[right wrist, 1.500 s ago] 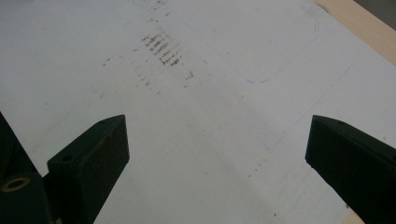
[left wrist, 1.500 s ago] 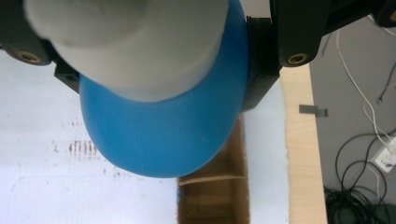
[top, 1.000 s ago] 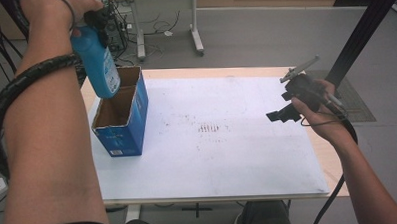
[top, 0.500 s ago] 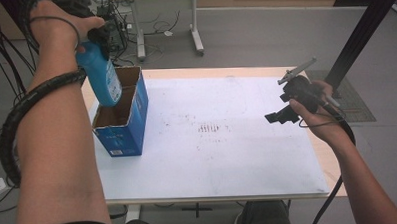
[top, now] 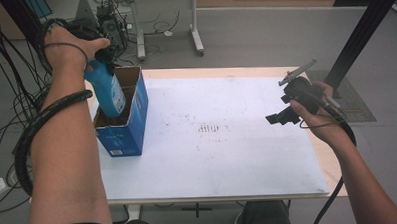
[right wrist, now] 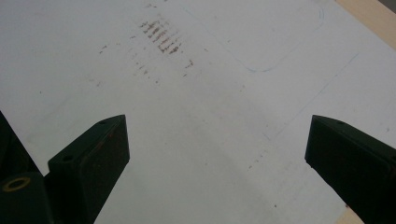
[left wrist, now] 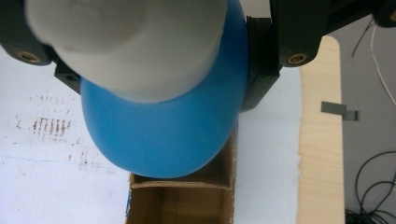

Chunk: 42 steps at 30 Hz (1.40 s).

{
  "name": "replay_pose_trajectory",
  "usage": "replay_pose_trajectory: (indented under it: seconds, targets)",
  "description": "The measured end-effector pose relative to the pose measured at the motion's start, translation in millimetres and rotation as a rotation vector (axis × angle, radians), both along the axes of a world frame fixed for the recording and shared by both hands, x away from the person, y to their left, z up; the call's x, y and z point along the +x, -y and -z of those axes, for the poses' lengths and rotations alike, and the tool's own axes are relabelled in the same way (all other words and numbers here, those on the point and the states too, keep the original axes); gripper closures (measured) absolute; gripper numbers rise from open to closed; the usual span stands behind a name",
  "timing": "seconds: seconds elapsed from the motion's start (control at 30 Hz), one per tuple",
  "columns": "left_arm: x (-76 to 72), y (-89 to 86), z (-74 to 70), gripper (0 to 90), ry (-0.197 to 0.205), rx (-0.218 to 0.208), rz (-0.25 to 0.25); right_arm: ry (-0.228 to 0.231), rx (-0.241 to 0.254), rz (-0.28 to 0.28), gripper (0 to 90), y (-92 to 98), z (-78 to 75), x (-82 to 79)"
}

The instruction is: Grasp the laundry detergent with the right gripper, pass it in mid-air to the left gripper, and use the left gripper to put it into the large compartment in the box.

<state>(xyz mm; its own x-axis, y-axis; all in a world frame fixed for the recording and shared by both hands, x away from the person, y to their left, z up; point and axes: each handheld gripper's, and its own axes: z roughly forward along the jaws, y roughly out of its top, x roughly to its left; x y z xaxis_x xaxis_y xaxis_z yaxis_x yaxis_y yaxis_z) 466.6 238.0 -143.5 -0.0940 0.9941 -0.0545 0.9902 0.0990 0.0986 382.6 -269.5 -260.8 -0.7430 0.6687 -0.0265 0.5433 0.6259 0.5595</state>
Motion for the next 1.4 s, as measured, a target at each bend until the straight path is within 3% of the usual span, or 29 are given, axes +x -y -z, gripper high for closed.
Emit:
replay_pose_trajectory:
  seconds: [0.2, 0.73, 1.4]
  targets:
    - [1.5, 3.6, 25.6, 36.3, -0.017, 0.032, 0.02, -0.003, -0.003, 0.004, 6.3, 0.4, 0.6, 0.0]
    - [-2.1, 4.5, 82.4, 36.3, -0.026, 0.028, 0.034, -0.01, -0.015, -0.001, 6.7, -2.6, 3.4, 0.9]
    - [-1.6, 9.6, 120.5, 36.3, -0.04, 0.04, 0.057, -0.006, -0.024, -0.004, 6.6, -4.4, 4.5, 2.6]
